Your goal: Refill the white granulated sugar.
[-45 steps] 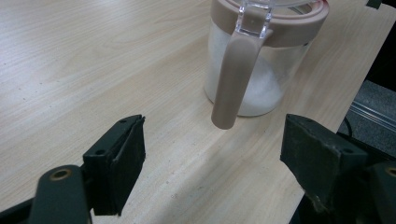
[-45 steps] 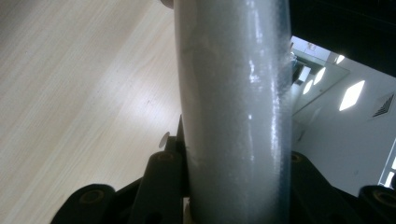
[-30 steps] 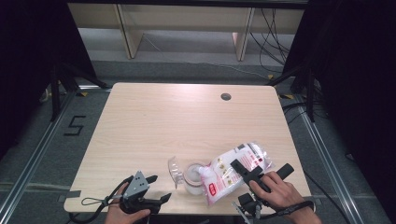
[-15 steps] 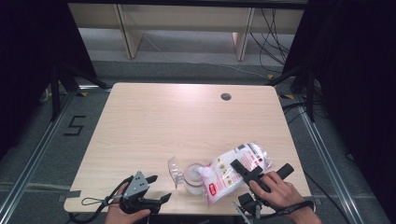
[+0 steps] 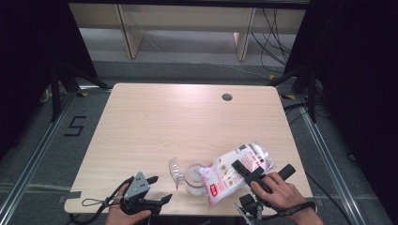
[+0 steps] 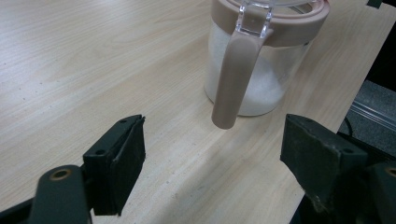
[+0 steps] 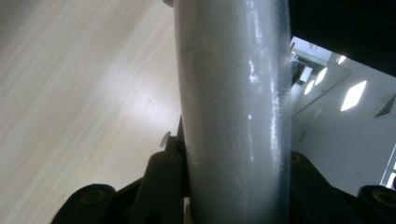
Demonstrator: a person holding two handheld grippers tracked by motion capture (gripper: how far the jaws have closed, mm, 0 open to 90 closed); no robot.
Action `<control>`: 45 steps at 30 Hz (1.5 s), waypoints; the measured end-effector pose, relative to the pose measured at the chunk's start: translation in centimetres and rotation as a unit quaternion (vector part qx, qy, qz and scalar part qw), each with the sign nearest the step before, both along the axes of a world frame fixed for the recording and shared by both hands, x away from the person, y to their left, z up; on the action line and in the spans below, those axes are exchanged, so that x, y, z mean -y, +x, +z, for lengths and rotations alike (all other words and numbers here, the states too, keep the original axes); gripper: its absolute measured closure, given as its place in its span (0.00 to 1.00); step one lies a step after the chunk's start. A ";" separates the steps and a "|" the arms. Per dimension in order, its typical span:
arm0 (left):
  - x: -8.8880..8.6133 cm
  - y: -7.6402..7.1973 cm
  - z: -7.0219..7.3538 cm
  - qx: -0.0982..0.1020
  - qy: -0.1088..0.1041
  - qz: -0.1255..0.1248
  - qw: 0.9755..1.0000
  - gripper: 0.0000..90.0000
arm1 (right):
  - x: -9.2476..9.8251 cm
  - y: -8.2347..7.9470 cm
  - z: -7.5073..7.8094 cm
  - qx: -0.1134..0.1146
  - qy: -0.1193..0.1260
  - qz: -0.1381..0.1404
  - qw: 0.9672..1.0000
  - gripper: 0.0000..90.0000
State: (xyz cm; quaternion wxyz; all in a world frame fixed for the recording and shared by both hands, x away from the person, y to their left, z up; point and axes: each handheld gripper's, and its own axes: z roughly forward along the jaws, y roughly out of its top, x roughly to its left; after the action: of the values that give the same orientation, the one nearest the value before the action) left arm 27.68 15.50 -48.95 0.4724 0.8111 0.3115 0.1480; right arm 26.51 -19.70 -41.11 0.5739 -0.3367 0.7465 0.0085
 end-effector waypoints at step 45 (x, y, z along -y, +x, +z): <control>0.0 0.0 0.0 -0.002 -0.001 0.001 1.000 0.24 | 0.1 -0.1 0.2 0.010 -0.003 0.001 1.000 0.81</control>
State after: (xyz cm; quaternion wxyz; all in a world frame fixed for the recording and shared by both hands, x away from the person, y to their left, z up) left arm 27.68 15.47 -48.98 0.4727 0.8104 0.3134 0.1469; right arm 26.39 -19.79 -40.87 0.5801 -0.3391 0.7406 0.0029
